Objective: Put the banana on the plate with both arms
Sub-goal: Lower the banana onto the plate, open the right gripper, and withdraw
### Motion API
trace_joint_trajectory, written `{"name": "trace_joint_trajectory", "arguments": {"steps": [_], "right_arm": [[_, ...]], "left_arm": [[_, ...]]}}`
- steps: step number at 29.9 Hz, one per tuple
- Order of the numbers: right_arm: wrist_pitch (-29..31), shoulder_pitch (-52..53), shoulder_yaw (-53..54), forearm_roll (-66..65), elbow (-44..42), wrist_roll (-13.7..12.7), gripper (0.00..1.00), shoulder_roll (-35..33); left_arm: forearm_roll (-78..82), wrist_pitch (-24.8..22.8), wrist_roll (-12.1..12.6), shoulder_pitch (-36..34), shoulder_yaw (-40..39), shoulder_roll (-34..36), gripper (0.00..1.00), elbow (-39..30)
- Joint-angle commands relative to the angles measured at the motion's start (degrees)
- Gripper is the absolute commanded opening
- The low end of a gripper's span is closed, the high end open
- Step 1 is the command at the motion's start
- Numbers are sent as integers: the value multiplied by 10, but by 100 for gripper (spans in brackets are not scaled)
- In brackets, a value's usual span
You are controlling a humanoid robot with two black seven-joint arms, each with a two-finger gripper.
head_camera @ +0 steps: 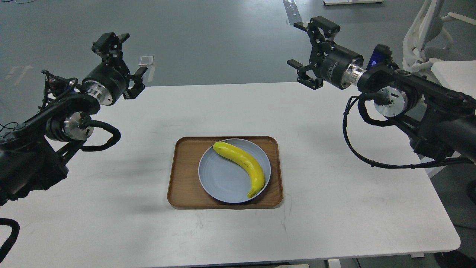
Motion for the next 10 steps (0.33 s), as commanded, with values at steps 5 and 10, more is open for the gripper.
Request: {"name": "trace_joint_trajectory", "arguments": {"steps": [5,10], "right_arm": [[-2,-60,68,5,-5,-7,100,0],[-1,-60,71,5,-11,-5,100,-1]], "left_arm": [[-14,-47,0,36,-4,2,98,-18],[-13,-76,-7,52,-5,6,98,-57]]}}
